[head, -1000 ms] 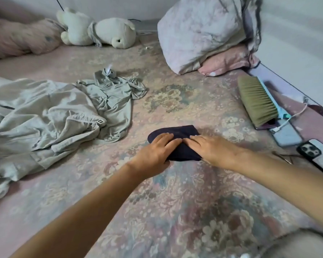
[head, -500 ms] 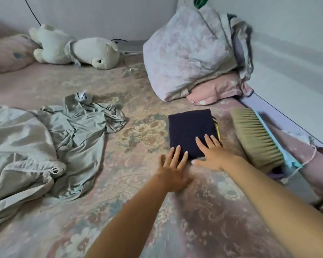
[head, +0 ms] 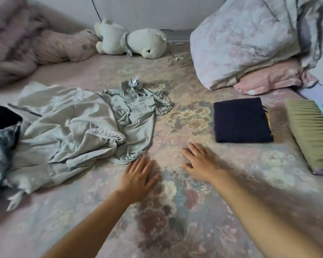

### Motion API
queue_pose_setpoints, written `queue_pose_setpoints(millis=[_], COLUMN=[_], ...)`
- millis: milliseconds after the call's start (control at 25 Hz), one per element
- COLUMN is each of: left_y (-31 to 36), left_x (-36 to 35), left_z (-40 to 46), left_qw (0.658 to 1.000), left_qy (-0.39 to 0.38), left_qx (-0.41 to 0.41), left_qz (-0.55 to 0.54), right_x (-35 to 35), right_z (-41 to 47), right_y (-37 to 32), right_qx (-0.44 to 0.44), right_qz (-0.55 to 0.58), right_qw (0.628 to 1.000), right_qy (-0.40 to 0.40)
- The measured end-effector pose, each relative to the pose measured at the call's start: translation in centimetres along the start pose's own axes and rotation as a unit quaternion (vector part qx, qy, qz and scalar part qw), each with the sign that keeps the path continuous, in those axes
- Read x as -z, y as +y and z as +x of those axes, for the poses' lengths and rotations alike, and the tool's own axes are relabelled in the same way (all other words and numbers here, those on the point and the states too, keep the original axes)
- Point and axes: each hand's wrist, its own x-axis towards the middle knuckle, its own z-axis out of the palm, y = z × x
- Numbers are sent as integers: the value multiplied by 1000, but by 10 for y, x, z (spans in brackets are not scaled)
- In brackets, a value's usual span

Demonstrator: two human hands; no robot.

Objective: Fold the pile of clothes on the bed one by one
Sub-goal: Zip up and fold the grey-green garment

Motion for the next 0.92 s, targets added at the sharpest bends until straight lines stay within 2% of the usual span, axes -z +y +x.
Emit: queue_pose_setpoints(millis=[120,200,360,440,520,600,680,800,920], left_y=[-58,-63,-64,-69,-70,-70,-70,-65,-60], left_x=[-12,-25,-37,-40,-43,-43,-40,-33,-27], left_z=[-74,-100,-100,-95,-95,-96,-96,-101,-111], left_qw=[999,998,996,995,993,993,993,990,979], left_qy=[-10,28,50,75,94,94,99,111,182], left_qx=[30,41,68,64,59,60,62,65,7], left_qz=[-30,-29,-35,-33,-36,-37,-36,-61,-93], right_x=[-30,-31,-38,-38,-36,-28,-23,-24,-41], right_z=[5,16,62,79,83,62,21,-64,-141], right_y=[-57,-82,-133,-142,-132,-111,-88,-58,-25], right_qx=[26,34,88,115,145,124,136,217,232], right_qz=[-27,-11,15,62,110,122,97,13,-55], right_qw=[999,999,995,987,969,976,978,957,943], right_qy=[18,21,39,91,165,132,124,190,232])
